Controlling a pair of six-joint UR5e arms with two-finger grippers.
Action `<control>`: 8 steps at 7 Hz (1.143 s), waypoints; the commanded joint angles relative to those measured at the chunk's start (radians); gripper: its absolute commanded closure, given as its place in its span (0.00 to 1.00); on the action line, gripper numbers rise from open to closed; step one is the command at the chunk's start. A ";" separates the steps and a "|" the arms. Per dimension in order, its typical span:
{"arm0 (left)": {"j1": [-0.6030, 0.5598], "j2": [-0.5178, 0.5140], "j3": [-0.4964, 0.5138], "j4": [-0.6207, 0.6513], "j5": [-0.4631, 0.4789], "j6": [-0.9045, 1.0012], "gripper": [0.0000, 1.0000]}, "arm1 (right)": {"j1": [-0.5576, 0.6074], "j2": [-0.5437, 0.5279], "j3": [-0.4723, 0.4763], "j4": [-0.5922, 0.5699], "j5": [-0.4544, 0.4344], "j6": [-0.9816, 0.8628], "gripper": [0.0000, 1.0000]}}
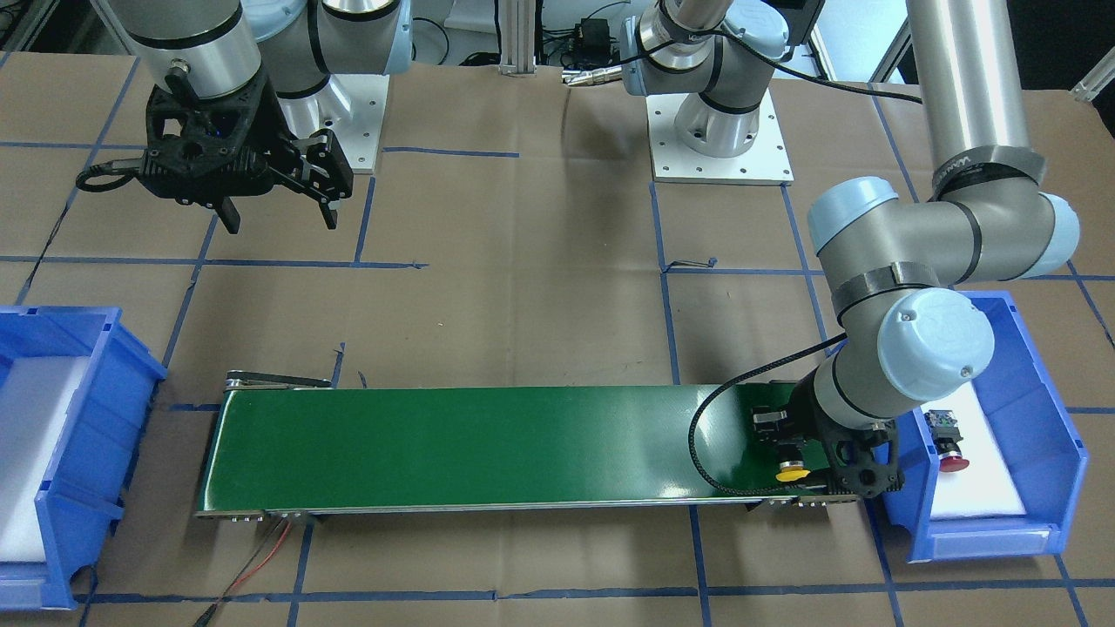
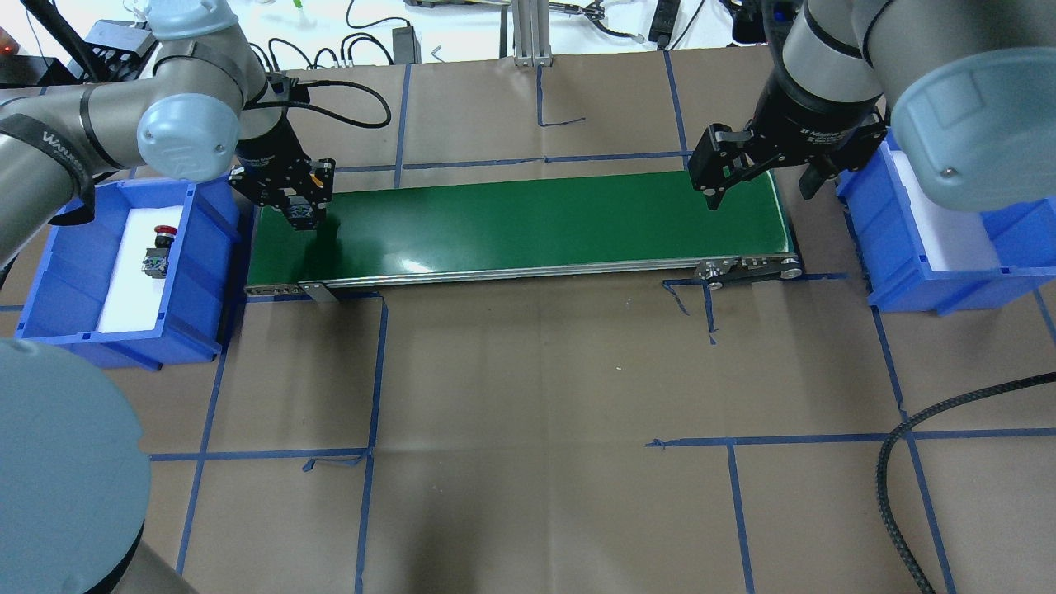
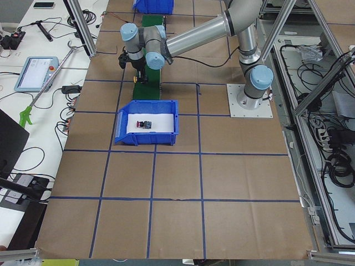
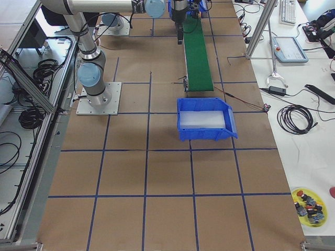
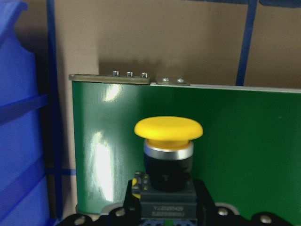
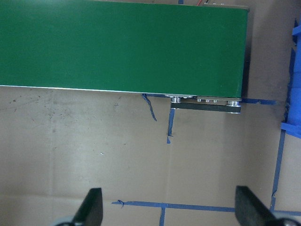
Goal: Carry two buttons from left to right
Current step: 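Lift the yellow button and carry it onto the green conveyor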
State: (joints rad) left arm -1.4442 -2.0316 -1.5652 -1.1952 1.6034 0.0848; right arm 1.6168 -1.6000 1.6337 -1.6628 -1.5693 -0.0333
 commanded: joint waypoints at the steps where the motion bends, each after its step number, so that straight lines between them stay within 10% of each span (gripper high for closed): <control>1: -0.002 -0.002 -0.064 0.086 -0.005 -0.003 0.93 | 0.000 0.000 0.000 0.000 0.000 0.001 0.00; 2: -0.002 -0.001 -0.070 0.085 -0.029 -0.010 0.88 | 0.000 0.000 0.000 0.000 0.000 0.000 0.00; 3: -0.011 0.004 -0.073 0.085 -0.042 -0.011 0.55 | 0.000 0.000 0.000 0.000 0.000 0.000 0.00; 4: -0.025 0.010 -0.073 0.086 -0.040 -0.014 0.01 | 0.000 0.000 0.000 0.000 0.000 0.000 0.00; 8: -0.019 0.054 0.074 -0.034 -0.028 -0.025 0.00 | 0.000 0.000 0.000 0.000 0.000 0.001 0.00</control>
State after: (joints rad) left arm -1.4671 -1.9912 -1.5621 -1.1543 1.5714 0.0599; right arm 1.6168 -1.6009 1.6337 -1.6629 -1.5693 -0.0326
